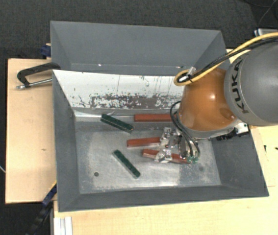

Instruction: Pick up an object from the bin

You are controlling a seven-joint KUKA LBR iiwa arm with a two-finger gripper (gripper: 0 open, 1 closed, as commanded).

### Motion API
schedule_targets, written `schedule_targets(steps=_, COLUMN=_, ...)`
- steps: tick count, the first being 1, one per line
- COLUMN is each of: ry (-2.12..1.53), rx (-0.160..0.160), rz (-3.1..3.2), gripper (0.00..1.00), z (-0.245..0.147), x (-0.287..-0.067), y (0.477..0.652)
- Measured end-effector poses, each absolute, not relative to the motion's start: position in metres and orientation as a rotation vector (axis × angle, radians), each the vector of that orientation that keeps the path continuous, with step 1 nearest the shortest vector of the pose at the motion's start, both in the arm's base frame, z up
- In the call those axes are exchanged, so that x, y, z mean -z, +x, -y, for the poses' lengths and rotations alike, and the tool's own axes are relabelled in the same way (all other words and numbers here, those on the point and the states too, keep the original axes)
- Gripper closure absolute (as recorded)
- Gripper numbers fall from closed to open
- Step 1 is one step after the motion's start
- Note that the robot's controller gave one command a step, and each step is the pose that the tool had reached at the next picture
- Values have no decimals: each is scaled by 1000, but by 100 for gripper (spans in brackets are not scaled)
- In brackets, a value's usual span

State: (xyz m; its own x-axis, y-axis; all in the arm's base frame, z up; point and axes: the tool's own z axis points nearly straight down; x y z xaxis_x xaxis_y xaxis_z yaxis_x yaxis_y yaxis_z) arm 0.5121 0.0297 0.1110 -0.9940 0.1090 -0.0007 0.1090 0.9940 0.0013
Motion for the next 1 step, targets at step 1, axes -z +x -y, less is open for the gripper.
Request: schedule_targets(steps=1, ry=172, rx=-3, rz=-3133, gripper=100, z=-30, x=-125, y=513)
